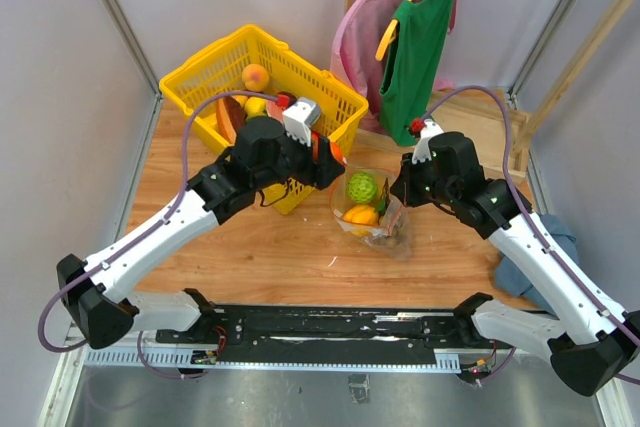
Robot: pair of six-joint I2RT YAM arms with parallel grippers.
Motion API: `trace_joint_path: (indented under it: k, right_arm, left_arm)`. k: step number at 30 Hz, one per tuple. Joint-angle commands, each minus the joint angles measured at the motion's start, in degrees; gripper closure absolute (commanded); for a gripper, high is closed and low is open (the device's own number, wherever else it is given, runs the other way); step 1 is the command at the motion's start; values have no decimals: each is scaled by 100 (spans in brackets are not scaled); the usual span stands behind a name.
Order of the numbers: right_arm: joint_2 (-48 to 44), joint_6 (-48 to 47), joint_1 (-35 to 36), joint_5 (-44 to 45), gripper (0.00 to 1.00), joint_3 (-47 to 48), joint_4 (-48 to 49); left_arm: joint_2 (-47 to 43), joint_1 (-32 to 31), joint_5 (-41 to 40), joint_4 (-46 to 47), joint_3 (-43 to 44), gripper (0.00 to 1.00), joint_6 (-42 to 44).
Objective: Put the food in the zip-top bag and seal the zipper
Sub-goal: Place the fake fruit in the zipper food storage bag.
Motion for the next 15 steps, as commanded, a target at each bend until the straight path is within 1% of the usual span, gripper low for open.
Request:
trace_joint_path:
  k: [1,5,10,15]
  right_arm:
    - [-129,99,94,-59,100,-75,141]
    - [-156,98,100,-102,99,-96,172]
    - [-176,130,94,-242,99,-170,271]
    - [-224,126,99,-241,100,-175,296]
  left_arm:
    - [0,-457,334,662,-195,59,25]
    - [225,-792,301,925,-252,59,-14]
    - [674,-1026,281,1225,-196,58,-185]
    - [1268,-1255,155,1090,40,55,-166]
